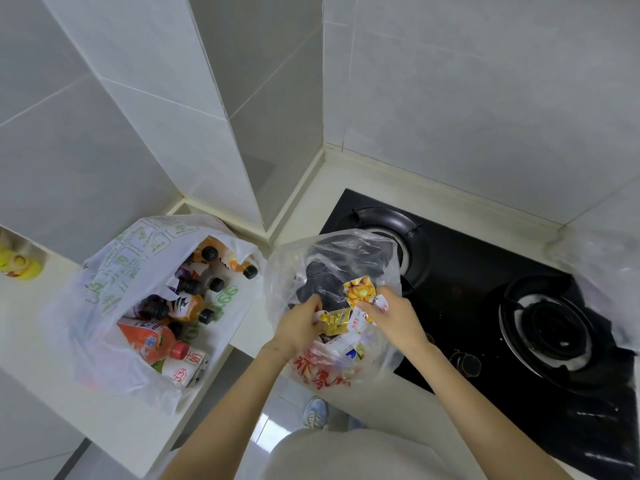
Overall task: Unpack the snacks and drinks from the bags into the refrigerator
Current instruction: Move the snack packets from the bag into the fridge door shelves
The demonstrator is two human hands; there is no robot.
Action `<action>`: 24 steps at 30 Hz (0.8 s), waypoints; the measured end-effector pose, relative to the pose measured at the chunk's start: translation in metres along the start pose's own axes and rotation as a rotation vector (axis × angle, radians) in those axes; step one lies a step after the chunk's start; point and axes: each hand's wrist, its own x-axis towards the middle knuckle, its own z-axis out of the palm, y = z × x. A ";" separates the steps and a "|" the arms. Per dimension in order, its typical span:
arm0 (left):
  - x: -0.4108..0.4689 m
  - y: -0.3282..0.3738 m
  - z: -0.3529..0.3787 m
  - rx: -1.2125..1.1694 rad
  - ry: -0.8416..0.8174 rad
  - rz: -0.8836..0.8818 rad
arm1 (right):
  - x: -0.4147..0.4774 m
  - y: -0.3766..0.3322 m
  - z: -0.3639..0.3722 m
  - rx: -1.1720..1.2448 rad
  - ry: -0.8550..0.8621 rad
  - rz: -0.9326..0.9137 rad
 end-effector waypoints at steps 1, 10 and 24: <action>-0.001 0.000 0.000 -0.010 -0.006 0.003 | -0.001 -0.003 0.000 0.049 0.005 -0.008; -0.015 0.016 -0.035 -0.433 0.237 0.013 | -0.012 -0.033 -0.003 0.340 0.151 0.005; -0.049 0.035 -0.068 -1.409 0.212 -0.156 | -0.031 -0.055 -0.004 0.655 0.271 0.010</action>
